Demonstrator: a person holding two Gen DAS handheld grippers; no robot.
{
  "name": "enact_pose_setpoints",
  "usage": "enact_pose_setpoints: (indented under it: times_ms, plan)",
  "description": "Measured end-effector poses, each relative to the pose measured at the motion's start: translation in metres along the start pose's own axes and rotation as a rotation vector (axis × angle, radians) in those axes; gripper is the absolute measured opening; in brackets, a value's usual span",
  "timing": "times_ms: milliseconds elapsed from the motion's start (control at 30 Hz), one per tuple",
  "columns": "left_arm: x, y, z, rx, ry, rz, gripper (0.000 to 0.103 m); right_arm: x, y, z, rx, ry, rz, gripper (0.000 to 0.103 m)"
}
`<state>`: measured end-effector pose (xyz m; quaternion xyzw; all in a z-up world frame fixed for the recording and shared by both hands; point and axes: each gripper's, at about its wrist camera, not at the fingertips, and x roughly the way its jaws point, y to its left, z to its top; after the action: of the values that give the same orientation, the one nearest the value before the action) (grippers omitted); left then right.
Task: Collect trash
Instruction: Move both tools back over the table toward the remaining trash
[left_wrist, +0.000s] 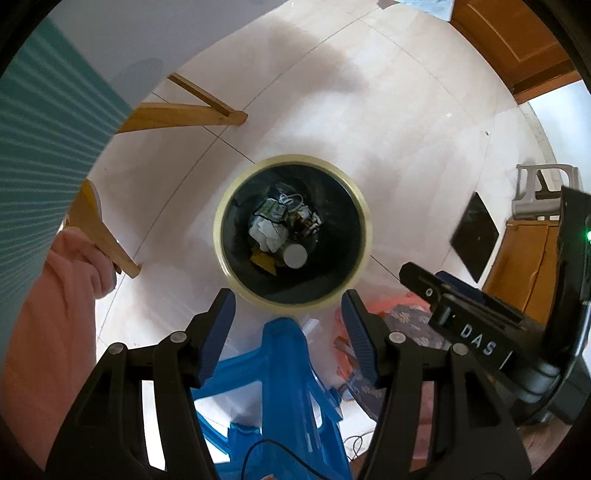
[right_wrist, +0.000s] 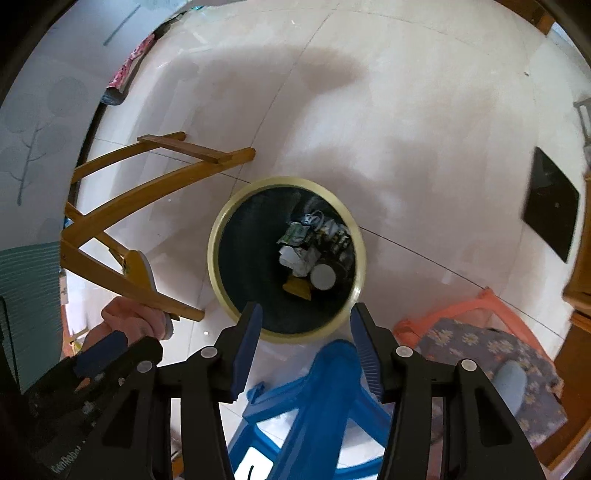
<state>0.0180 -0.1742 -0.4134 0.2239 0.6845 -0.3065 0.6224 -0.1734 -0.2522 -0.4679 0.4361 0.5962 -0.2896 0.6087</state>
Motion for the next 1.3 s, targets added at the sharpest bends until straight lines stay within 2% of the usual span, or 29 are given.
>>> enact_pose_setpoints:
  times_ms: [167, 267, 433, 633, 800, 933, 1133, 1300]
  plan:
    - [-0.030, -0.007, -0.015, 0.013, -0.007, -0.012, 0.056, -0.042, 0.001, -0.013, -0.011, 0.012, -0.061, 0.054]
    - [-0.057, -0.015, -0.026, 0.051, -0.027, -0.032, 0.056, -0.073, 0.006, -0.023, -0.024, 0.002, -0.067, 0.055]
    - [-0.119, -0.026, -0.046, 0.136, -0.094, -0.081, 0.056, -0.133, 0.016, -0.045, -0.064, -0.049, -0.015, 0.055]
    - [-0.203, -0.028, -0.063, 0.216, -0.218, -0.110, 0.056, -0.207, 0.037, -0.074, -0.117, -0.137, 0.041, 0.055]
    - [-0.262, -0.012, -0.071, 0.221, -0.295, -0.122, 0.056, -0.268, 0.069, -0.092, -0.170, -0.223, 0.107, 0.055]
    - [-0.301, 0.006, -0.074, 0.202, -0.342, -0.123, 0.056, -0.307, 0.100, -0.098, -0.231, -0.286, 0.123, 0.055]
    - [-0.346, 0.041, -0.073, 0.147, -0.420, -0.117, 0.057, -0.349, 0.158, -0.102, -0.343, -0.360, 0.148, 0.055]
    - [-0.375, 0.076, -0.071, 0.106, -0.493, -0.092, 0.056, -0.364, 0.204, -0.093, -0.412, -0.385, 0.159, 0.055]
